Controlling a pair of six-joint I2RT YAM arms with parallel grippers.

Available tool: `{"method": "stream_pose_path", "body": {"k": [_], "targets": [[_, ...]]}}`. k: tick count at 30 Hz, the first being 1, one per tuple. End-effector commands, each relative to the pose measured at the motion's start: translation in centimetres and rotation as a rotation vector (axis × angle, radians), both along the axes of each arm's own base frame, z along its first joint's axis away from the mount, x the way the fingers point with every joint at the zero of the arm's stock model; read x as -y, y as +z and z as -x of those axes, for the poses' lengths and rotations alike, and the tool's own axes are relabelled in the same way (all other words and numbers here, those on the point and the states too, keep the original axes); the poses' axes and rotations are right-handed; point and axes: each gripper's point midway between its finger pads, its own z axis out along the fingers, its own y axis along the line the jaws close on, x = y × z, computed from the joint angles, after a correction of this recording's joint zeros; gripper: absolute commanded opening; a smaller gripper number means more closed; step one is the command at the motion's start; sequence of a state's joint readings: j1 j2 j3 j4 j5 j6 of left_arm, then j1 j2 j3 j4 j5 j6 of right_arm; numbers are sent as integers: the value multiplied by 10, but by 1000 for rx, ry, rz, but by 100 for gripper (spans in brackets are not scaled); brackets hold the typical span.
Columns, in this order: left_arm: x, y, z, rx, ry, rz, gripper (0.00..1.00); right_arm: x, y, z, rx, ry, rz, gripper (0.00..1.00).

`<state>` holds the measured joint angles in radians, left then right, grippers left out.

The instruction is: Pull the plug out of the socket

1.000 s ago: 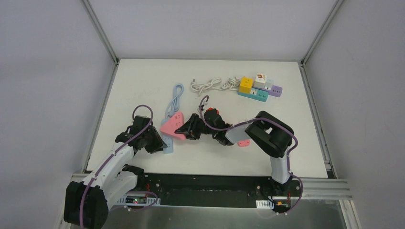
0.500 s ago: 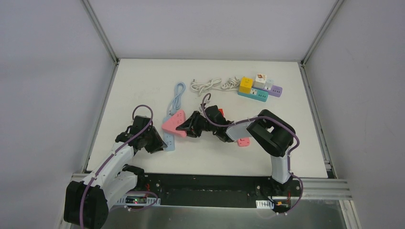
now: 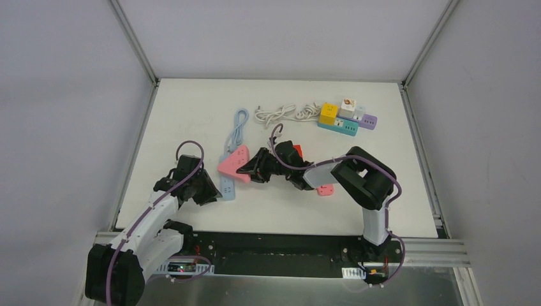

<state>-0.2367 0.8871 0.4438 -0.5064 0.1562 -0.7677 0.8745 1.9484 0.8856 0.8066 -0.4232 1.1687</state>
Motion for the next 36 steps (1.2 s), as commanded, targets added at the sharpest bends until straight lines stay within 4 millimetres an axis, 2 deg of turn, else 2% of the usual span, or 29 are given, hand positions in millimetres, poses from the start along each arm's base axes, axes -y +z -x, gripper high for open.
{"method": "stream_pose_path", "body": {"k": [1, 5, 8, 12, 17, 19, 20, 21, 26, 28, 30, 34, 36], "targets": [[0, 1, 9, 15, -4, 9, 31, -7, 64, -18, 54, -63, -146, 0], [13, 30, -10, 187, -11, 98, 38, -13, 49, -11, -7, -46, -137, 0], [19, 36, -16, 238, -26, 136, 45, -24, 45, -1, -29, -6, -144, 0], [4, 11, -2, 105, 7, 46, 46, -33, 48, 4, -37, 20, -165, 0], [-2, -15, 14, -33, 12, 1, 50, -35, 59, 5, -29, 39, -192, 0], [-4, -19, 17, -49, 22, -9, 44, -35, 66, 5, -26, 46, -207, 0], [-4, -20, 17, -51, 29, -11, 38, -35, 70, 6, -27, 51, -216, 0], [-6, -21, 17, -50, 41, -17, 31, -34, 82, 6, -28, 60, -256, 0], [-14, -27, 23, -76, 54, -57, 28, -28, 127, 7, 36, 112, -431, 0], [-15, -30, 25, -90, 52, -64, 28, -31, 132, 11, 105, 147, -439, 0], [-15, -32, 27, -101, 49, -66, 28, -36, 119, 14, 198, 158, -371, 0], [-15, -31, 26, -100, 50, -68, 28, -39, 75, 21, 334, 156, -204, 0], [-15, -31, 26, -101, 50, -69, 28, -35, 67, 23, 371, 145, -205, 0]]}}
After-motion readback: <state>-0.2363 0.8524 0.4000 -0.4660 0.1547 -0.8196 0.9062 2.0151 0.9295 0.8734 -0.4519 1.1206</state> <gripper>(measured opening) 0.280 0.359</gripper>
